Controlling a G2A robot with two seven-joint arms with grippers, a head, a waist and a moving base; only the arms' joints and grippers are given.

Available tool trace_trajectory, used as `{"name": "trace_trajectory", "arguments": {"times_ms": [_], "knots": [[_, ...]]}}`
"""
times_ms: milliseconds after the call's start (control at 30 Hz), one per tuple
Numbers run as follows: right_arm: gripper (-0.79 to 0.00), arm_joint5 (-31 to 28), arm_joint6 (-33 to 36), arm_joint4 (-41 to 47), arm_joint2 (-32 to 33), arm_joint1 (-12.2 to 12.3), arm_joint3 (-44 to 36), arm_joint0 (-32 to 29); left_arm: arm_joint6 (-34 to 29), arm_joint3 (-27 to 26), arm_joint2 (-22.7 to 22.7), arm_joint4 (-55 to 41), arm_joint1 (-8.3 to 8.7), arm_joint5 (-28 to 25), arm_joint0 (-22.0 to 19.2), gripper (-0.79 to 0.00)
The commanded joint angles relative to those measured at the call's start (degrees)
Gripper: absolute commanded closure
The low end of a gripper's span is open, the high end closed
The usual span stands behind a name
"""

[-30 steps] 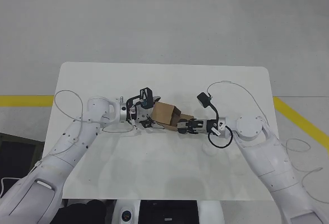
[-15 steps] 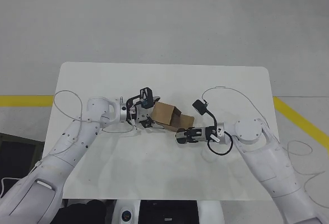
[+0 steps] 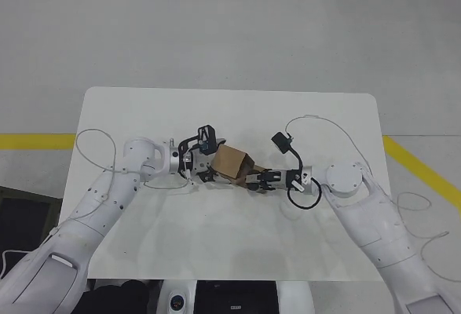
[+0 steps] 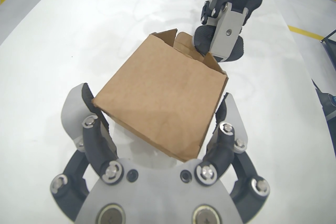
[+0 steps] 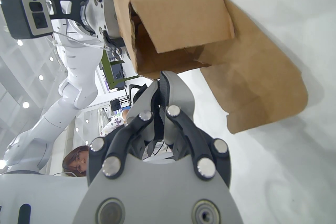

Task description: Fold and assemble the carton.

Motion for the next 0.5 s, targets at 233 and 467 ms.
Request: {"name": "trace_trajectory", "arguments": {"times_ms": [233, 467], "knots": [[0.000, -3.1, -1.4, 1.5, -2.7, -1.2, 4.2, 3.5, -1.8, -0.4, -0.1, -2.1, 0.32, 0.0, 0.3, -0.785], [0.000, -5.6, -2.2, 3.1, -5.8, -2.6, 9.6, 7.0, -3.9, -0.7, -0.6, -3.9, 0.36, 0.1, 0.5, -0.785]]}}
